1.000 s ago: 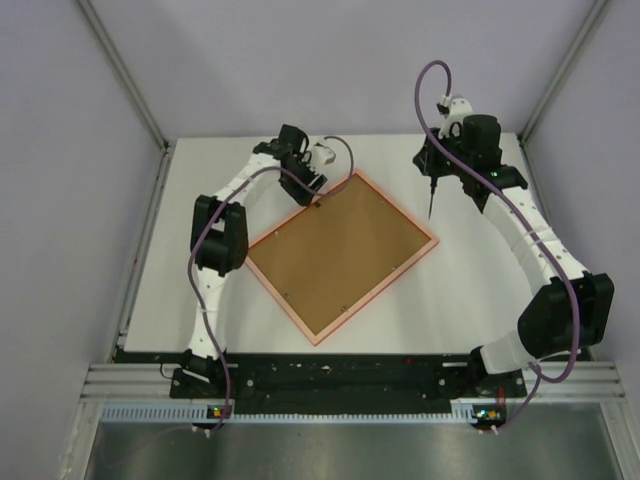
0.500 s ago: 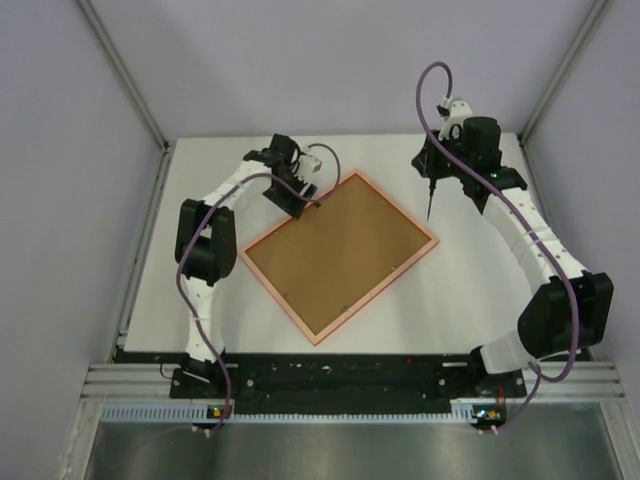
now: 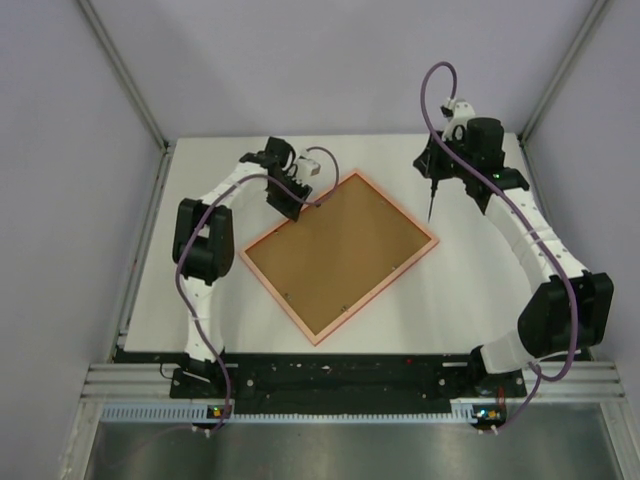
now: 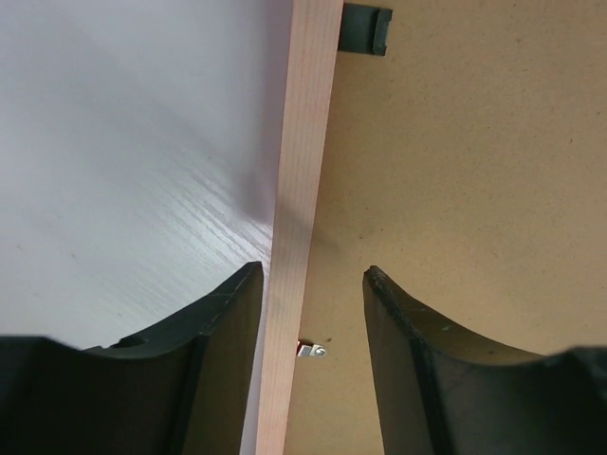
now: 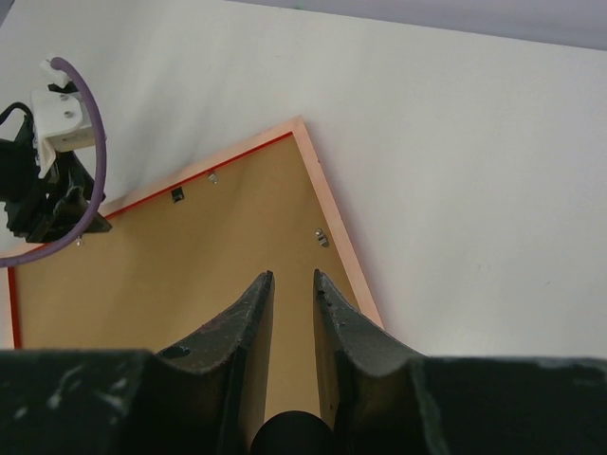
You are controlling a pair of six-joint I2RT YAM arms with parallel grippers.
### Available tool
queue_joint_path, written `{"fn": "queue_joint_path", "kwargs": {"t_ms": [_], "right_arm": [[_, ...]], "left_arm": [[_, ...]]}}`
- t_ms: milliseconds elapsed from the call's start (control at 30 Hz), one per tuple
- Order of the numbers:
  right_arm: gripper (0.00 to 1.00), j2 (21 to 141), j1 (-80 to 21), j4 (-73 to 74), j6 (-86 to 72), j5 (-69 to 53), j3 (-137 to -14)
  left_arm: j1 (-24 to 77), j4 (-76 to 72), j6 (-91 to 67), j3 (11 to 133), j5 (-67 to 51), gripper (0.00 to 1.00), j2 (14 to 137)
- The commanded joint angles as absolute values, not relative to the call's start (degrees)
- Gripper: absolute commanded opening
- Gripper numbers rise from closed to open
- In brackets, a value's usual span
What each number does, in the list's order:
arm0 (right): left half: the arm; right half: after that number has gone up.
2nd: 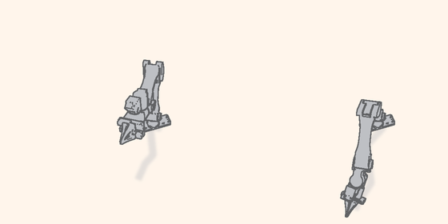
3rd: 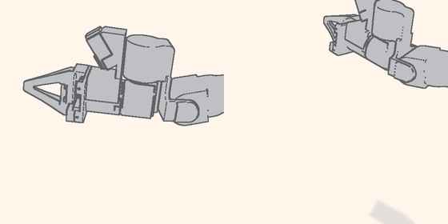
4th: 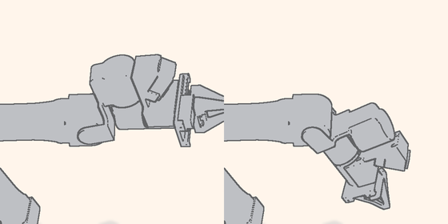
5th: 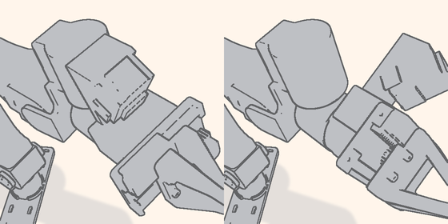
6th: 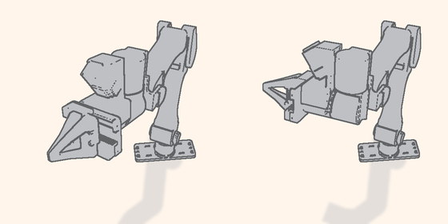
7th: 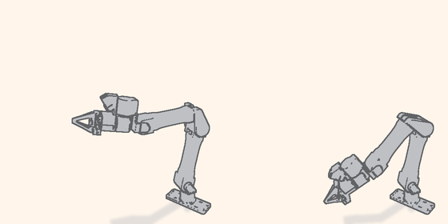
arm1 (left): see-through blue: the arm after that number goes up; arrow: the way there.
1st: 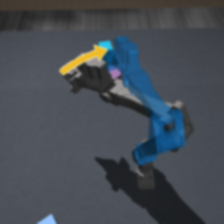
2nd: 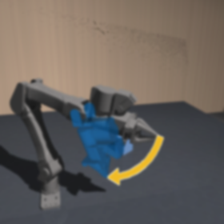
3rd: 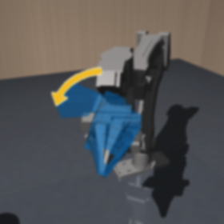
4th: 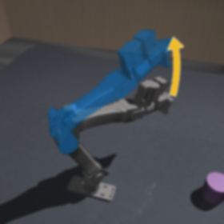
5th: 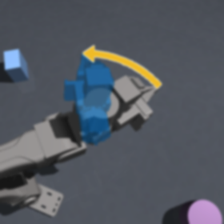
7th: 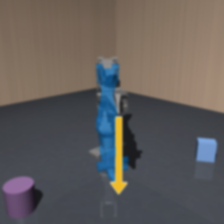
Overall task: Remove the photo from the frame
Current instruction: Adjust the photo frame at the center of the board.
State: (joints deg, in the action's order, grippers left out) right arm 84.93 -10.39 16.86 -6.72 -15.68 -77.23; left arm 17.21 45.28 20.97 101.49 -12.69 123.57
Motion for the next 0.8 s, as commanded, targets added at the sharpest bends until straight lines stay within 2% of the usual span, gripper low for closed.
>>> {"fn": "queue_joint_path", "kwargs": {"t_ms": [0, 300, 433, 500, 533, 567, 600, 767], "right_arm": [[0.00, 83.58, -8.88, 13.97, -7.91, -17.23, -77.08], [0.00, 83.85, -8.44, 13.89, -7.91, -17.66, -77.08], [0.00, 84.02, -8.17, 13.80, -7.91, -17.93, -76.99], [0.00, 84.11, -8.17, 13.89, -7.91, -18.02, -77.08], [0.00, 84.11, -8.09, 13.80, -8.00, -18.02, -76.99], [0.00, 84.20, -8.09, 13.80, -8.09, -18.02, -76.99], [0.00, 84.20, -8.09, 13.89, -8.17, -18.02, -76.99], [0.00, 84.37, -7.91, 13.71, -8.52, -17.93, -76.90]], "left_arm": [[17.23, 43.77, 24.52, 104.59, -16.70, 0.50, 125.24], [17.23, 43.59, 26.19, 107.75, -13.98, 0.51, 128.49], [17.23, 43.77, 27.15, 108.02, -14.85, 0.48, 128.67], [17.23, 43.94, 28.03, 107.93, -15.55, 0.40, 128.76], [17.23, 44.12, 28.65, 107.84, -15.90, 0.33, 128.85], [17.23, 44.21, 29.52, 107.84, -16.43, 0.13, 128.85], [17.23, 44.12, 29.97, 108.02, -16.70, 0.00, 128.85], [17.23, 44.47, 34.09, 108.46, -19.41, 0.00, 129.29]]}}
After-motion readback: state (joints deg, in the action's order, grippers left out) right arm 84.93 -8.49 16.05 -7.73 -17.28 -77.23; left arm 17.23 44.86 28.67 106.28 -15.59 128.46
